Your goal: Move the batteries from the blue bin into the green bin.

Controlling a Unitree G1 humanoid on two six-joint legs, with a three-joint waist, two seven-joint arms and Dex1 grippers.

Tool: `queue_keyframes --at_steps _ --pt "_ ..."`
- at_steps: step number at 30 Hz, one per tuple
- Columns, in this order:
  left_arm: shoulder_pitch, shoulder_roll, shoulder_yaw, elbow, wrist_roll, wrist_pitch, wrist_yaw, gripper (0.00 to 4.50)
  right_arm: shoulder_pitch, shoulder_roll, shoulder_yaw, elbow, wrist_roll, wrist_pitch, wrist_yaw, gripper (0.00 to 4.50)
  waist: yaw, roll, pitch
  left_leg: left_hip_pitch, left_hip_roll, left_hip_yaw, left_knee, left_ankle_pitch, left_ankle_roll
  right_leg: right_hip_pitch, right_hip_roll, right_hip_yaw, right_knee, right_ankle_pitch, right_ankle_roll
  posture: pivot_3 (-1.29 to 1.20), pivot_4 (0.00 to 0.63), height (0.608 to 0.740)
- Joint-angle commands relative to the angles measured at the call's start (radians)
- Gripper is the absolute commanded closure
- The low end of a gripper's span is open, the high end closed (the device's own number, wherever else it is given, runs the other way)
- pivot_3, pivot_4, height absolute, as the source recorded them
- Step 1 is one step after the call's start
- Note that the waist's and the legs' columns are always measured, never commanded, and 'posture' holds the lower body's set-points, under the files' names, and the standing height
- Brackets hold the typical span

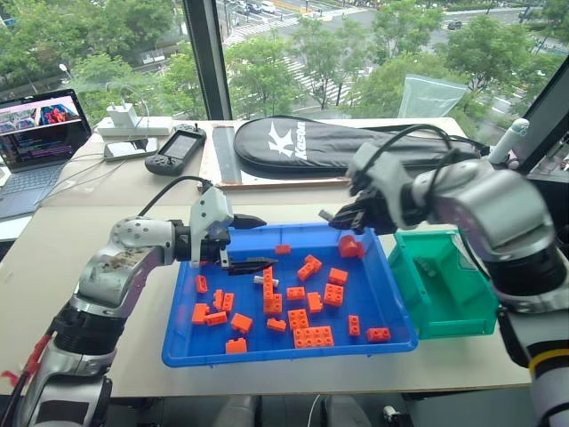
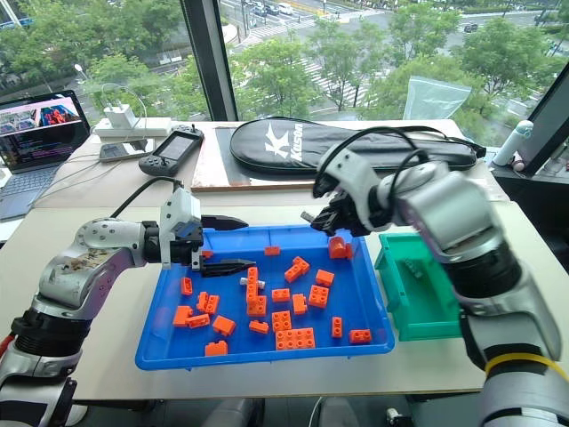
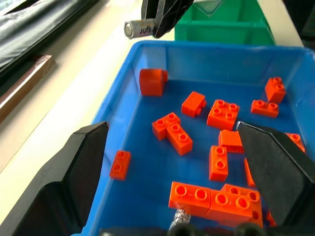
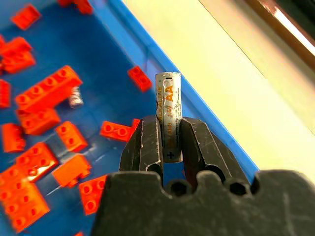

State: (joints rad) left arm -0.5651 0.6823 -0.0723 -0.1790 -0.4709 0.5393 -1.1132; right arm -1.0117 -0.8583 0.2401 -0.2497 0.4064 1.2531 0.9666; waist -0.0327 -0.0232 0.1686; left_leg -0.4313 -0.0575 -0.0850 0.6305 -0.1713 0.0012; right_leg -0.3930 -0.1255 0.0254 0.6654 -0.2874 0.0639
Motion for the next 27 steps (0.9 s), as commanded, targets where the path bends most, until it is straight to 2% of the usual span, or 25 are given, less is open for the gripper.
queue_keyframes --at_steps 1,5,8,16,17,18,24,26,27 --pt "-0.037 0.001 0.044 -0.016 -0.061 0.022 -0.022 0.0 0.057 -0.144 -0.124 0.007 0.012 -0.132 0.09 4.26 0.007 0.0 0.0 0.0 0.0 0.001 0.001 0.0 0.001 0.001 0.0 0.0 -0.001 0.0 0.0 0.0 0.15 0.74" --pt "-0.057 0.0 0.053 -0.013 -0.093 0.046 -0.032 0.0 0.184 -0.323 -0.168 0.013 0.011 -0.168 0.161 4.26 0.012 0.0 0.0 0.0 0.0 0.004 0.002 -0.001 0.002 0.002 -0.001 0.0 -0.001 0.0 0.0 0.0 0.15 0.74" --pt "-0.07 0.0 0.048 0.0 -0.096 0.046 -0.039 0.0 0.275 -0.405 -0.186 0.052 -0.01 -0.189 0.166 4.26 0.01 0.0 0.0 0.0 0.001 0.006 0.002 -0.001 0.002 0.001 -0.001 0.0 -0.001 0.0 0.0 0.0 0.15 0.74" --pt "-0.087 0.008 0.047 0.011 -0.088 0.045 -0.044 0.0 0.445 -0.419 -0.152 0.093 -0.07 -0.25 0.107 4.26 0.0 0.0 0.0 0.001 0.002 0.006 0.002 -0.001 0.002 0.002 0.0 0.001 -0.001 0.0 0.0 0.0 0.15 0.74" --pt "-0.086 0.011 0.05 0.008 -0.088 0.047 -0.044 0.0 0.45 -0.412 -0.154 0.102 -0.072 -0.25 0.101 3.26 0.0 0.0 0.0 0.001 0.001 0.006 0.002 -0.001 0.002 0.002 0.0 0.001 -0.001 0.0 0.0 0.0 0.15 0.74" --pt "-0.084 0.015 0.053 0.005 -0.09 0.05 -0.043 0.0 0.452 -0.408 -0.156 0.107 -0.071 -0.249 0.1 3.1 0.0 0.0 0.0 0.001 0.001 0.006 0.002 -0.001 0.002 0.002 -0.001 0.001 -0.001 0.0 0.0 0.0 0.15 0.74" --pt "-0.075 0.036 0.068 -0.004 -0.098 0.059 -0.037 0.0 0.426 -0.41 -0.152 0.122 -0.071 -0.259 0.112 1.03 -0.003 0.0 0.001 0.001 0.001 0.005 0.002 -0.001 0.002 0.002 -0.001 0.001 -0.001 0.0 0.0 0.0 0.15 0.74" --pt "-0.061 0.051 0.086 -0.012 -0.103 0.066 -0.03 0.0 0.376 -0.422 -0.144 0.138 -0.092 -0.291 0.123 0.5 -0.003 0.0 0.001 0.001 0.001 0.005 0.002 -0.001 0.002 0.002 -0.001 0.001 -0.001 0.0 0.0 0.0 0.15 0.74" --pt "-0.054 0.058 0.095 -0.016 -0.105 0.07 -0.027 0.0 0.351 -0.423 -0.14 0.145 -0.102 -0.306 0.126 0.05 -0.005 0.001 0.001 0.001 0.001 0.005 0.003 -0.001 0.002 0.002 -0.001 0.001 -0.001 0.0 0.0 0.0 0.15 0.74"
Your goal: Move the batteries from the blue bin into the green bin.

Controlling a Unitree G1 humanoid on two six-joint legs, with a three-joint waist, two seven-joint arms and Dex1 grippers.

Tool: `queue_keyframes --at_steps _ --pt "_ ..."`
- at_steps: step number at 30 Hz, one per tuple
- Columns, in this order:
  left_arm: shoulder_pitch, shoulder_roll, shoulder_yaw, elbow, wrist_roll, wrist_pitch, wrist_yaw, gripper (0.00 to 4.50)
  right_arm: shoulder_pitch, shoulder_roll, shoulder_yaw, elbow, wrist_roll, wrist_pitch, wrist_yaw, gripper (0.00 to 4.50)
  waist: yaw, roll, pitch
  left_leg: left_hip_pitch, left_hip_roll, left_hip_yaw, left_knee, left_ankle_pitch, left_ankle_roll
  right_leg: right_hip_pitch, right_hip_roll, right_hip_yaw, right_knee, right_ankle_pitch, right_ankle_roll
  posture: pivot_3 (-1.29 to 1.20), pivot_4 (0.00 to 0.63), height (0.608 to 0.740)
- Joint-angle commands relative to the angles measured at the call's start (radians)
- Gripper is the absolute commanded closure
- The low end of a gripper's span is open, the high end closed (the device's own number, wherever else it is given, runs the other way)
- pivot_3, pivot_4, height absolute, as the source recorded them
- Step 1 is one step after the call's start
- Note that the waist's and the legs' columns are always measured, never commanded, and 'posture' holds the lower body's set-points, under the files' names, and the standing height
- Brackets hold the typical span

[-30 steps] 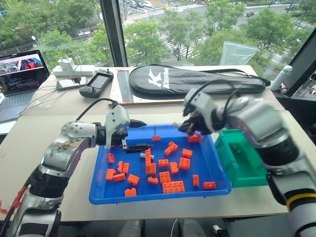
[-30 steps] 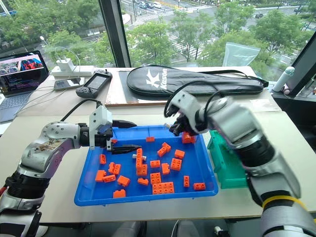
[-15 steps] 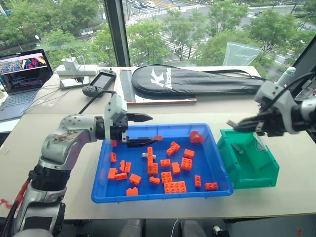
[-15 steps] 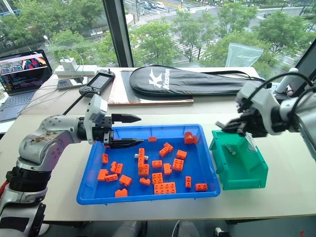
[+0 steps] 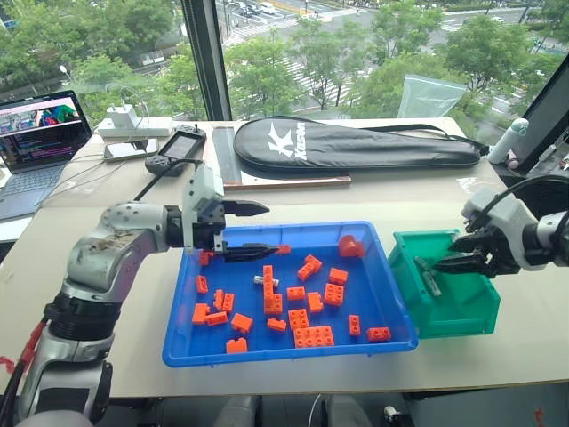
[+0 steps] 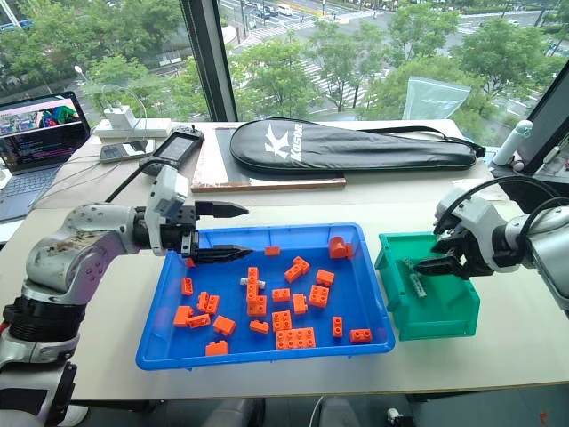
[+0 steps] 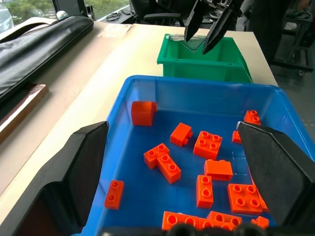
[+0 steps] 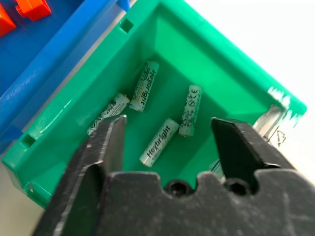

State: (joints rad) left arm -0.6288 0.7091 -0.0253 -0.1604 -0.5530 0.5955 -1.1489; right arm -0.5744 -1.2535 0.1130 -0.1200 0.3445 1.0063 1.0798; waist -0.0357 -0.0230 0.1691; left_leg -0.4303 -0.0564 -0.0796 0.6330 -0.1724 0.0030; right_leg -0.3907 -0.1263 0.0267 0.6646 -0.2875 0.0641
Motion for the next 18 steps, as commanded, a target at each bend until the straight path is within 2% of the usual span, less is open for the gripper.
queue_keyframes --at_steps 1,4,6,8,14,18 --pt "0.019 0.039 0.06 -0.037 -0.024 0.015 0.012 0.0 -0.122 -0.015 -0.009 0.016 -0.05 -0.082 0.011 0.02 -0.004 0.001 0.0 0.0 0.0 0.0 0.0 0.0 0.0 0.0 0.0 0.0 0.0 0.0 0.0 0.0 0.15 0.74" --pt "0.04 0.064 0.082 -0.033 -0.015 0.012 0.013 0.0 -0.22 0.075 -0.004 -0.009 -0.035 -0.114 -0.001 0.02 -0.01 0.001 0.0 0.0 0.001 0.0 -0.001 0.0 0.0 -0.001 0.0 0.001 0.0 0.0 0.0 0.0 0.15 0.74" --pt "0.058 0.084 0.109 -0.021 -0.01 0.003 0.013 0.0 -0.248 0.156 -0.025 -0.058 -0.01 -0.143 -0.029 0.02 -0.01 0.001 0.0 0.001 0.002 -0.001 -0.001 0.0 0.0 -0.001 0.001 0.001 0.0 0.0 0.0 0.0 0.15 0.74" --pt "0.074 0.099 0.137 0.002 -0.004 -0.015 0.015 0.0 -0.262 0.203 -0.023 -0.104 0.034 -0.132 0.004 0.02 -0.009 0.001 0.0 0.001 0.001 -0.001 -0.001 0.0 0.0 -0.001 0.001 0.001 0.0 0.0 0.0 0.0 0.15 0.74" --pt "0.156 0.157 0.193 0.037 0.015 -0.081 -0.013 0.0 -0.345 0.38 0.101 -0.171 0.131 -0.007 0.047 0.02 -0.007 0.001 0.001 0.0 0.001 -0.002 -0.001 0.0 0.0 -0.002 0.001 0.002 0.001 0.0 0.0 0.0 0.15 0.74" --pt "0.204 0.177 0.211 0.008 0.002 -0.064 -0.011 0.0 -0.357 0.513 0.214 -0.163 0.075 -0.021 -0.025 0.02 -0.003 0.001 0.001 0.0 0.001 -0.002 -0.001 0.0 0.0 -0.001 0.001 0.002 0.001 0.0 0.0 0.0 0.15 0.74"
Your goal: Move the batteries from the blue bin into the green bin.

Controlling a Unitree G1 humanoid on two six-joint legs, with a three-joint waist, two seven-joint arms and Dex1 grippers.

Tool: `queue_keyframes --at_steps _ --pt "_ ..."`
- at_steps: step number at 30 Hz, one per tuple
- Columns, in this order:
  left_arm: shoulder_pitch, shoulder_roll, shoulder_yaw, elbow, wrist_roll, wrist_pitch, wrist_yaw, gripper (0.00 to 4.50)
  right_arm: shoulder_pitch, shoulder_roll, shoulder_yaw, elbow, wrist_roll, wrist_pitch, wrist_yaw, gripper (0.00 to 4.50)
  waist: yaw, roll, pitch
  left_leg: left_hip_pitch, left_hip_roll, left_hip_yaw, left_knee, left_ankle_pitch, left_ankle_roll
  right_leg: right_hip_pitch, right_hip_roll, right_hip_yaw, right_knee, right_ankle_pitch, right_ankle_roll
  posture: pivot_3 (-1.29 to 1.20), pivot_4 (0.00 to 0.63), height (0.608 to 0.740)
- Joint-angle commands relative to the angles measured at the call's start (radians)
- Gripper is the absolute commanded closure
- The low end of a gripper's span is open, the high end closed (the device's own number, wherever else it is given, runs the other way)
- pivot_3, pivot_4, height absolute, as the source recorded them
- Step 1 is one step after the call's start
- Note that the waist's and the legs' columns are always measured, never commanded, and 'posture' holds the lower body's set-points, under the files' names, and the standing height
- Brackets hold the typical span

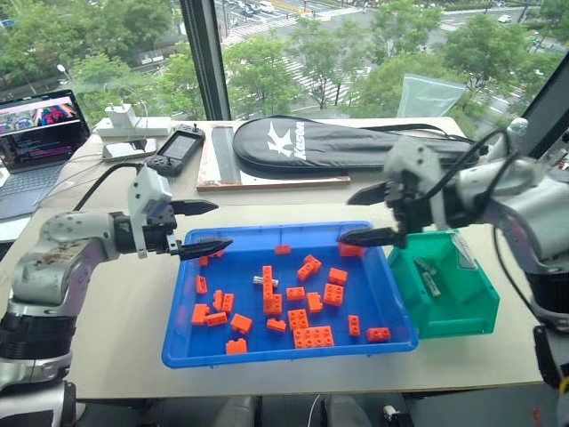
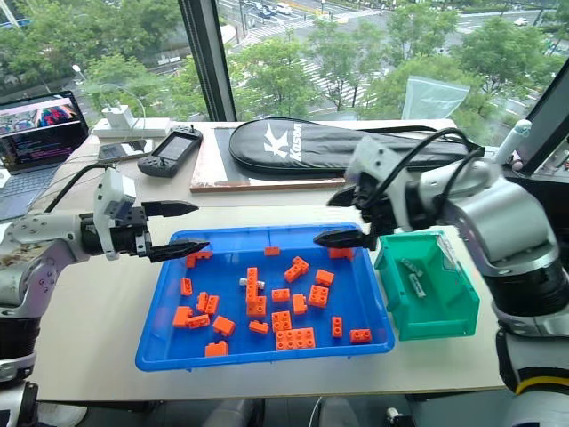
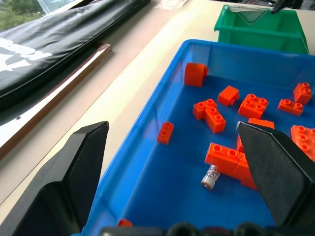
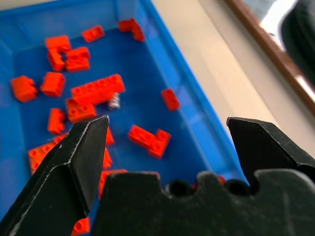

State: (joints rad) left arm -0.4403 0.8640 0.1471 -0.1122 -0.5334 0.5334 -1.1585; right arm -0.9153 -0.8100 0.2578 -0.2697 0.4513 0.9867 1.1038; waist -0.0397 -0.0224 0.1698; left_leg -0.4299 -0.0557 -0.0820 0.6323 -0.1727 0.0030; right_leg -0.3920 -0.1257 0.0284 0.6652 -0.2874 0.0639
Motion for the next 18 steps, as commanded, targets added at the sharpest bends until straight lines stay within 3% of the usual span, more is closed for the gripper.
queue_keyframes --at_steps 1,6,13,18 --pt "0.024 0.023 0.041 -0.047 -0.02 -0.002 0.002 0.0 -0.016 0.092 0.094 -0.014 -0.042 -0.008 -0.055 0.02 0.003 0.0 0.0 0.0 0.0 0.0 0.0 0.0 0.0 0.0 0.0 0.0 0.0 0.0 0.0 0.0 0.15 0.74" --pt "0.06 0.023 0.053 -0.082 -0.035 0.025 0.028 0.0 -0.024 0.255 0.186 0.004 -0.068 -0.016 -0.116 0.02 -0.001 0.0 0.0 -0.001 0.0 0.0 0.0 0.0 0.0 -0.002 0.0 0.0 0.002 0.0 0.0 0.0 0.15 0.74" --pt "0.07 0.025 0.056 -0.105 -0.038 0.034 0.046 0.0 0.01 0.303 0.269 0.082 -0.152 -0.114 -0.122 0.02 0.0 0.0 0.0 -0.001 -0.001 0.001 0.001 0.0 0.0 -0.006 -0.001 0.001 0.008 0.0 0.0 0.0 0.15 0.74" --pt "0.071 0.026 0.056 -0.11 -0.038 0.039 0.051 0.0 0.01 0.343 0.241 0.112 -0.155 -0.114 -0.134 0.02 -0.004 0.0 0.0 -0.001 0.0 0.003 0.001 0.0 -0.001 -0.01 -0.001 0.001 0.013 0.0 -0.001 0.0 0.15 0.74"
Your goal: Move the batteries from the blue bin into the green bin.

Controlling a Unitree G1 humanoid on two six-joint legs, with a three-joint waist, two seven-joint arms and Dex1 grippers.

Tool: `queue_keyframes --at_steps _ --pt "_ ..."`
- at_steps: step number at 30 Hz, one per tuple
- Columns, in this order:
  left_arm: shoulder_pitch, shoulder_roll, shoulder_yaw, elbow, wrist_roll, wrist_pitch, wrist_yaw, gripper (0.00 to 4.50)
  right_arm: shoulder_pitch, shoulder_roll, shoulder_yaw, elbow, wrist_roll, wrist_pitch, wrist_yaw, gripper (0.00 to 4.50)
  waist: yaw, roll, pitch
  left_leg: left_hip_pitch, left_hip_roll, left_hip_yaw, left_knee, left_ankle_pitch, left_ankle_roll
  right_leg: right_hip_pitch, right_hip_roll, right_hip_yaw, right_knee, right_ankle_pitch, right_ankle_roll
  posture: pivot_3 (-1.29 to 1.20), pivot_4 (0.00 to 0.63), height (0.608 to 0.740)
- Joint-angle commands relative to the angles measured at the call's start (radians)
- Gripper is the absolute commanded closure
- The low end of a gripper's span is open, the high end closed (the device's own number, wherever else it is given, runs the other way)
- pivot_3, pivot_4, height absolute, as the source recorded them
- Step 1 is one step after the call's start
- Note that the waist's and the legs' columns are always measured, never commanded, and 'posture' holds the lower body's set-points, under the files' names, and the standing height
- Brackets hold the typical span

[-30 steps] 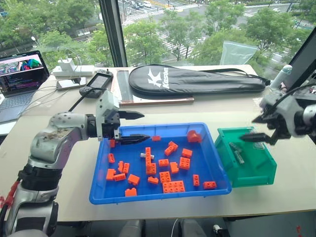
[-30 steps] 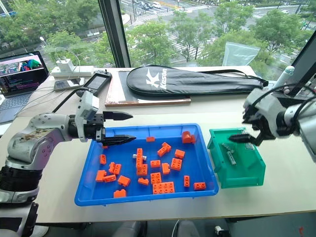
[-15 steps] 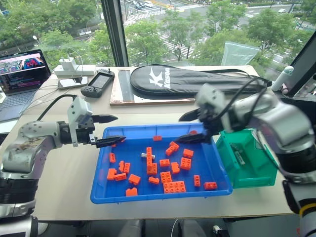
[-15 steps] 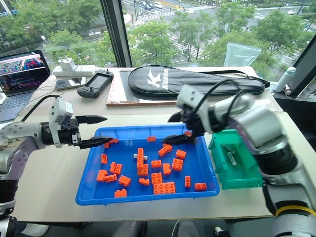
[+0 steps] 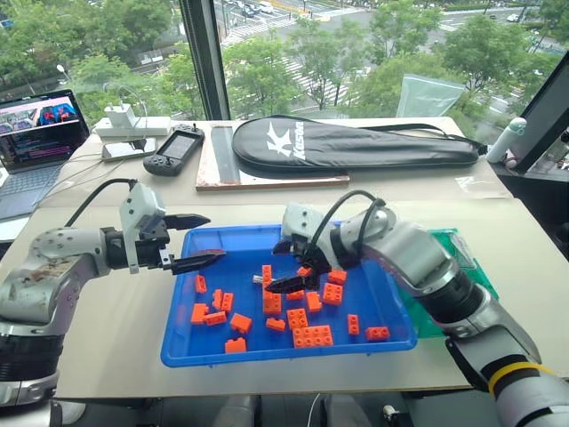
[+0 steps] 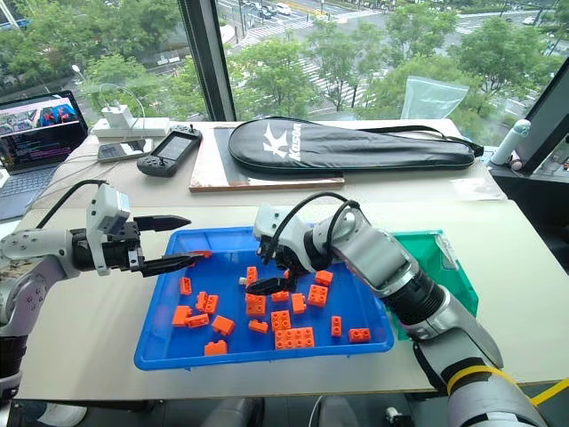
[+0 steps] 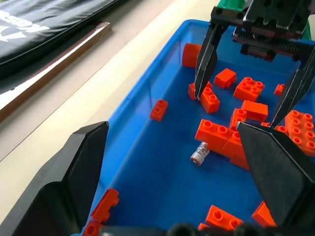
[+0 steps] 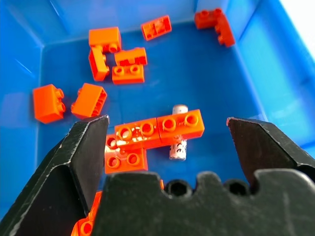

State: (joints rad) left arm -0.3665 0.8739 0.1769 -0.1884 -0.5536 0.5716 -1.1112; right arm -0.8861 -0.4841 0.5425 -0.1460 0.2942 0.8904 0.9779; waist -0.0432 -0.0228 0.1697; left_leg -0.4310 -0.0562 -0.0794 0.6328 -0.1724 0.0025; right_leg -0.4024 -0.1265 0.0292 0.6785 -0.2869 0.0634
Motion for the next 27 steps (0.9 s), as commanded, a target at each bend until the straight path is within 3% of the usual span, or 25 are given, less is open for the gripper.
queue_keyframes --at_steps 1,27 --pt "-0.004 0.015 0.027 -0.031 -0.021 0.006 0.007 0.0 -0.022 0.022 -0.056 -0.014 0.015 -0.006 -0.001 0.02 -0.002 0.0 0.0 0.0 0.0 0.0 0.0 0.0 0.0 0.0 0.0 0.0 0.0 0.0 0.0 0.0 0.15 0.74" --pt "-0.039 0.019 -0.001 -0.016 0.002 0.022 0.024 0.0 0.032 0.076 0.018 0.044 -0.094 -0.147 0.024 0.02 -0.002 0.0 0.0 0.0 0.0 0.001 0.0 0.0 0.0 -0.001 0.0 0.0 0.001 0.0 0.0 0.0 0.15 0.74"
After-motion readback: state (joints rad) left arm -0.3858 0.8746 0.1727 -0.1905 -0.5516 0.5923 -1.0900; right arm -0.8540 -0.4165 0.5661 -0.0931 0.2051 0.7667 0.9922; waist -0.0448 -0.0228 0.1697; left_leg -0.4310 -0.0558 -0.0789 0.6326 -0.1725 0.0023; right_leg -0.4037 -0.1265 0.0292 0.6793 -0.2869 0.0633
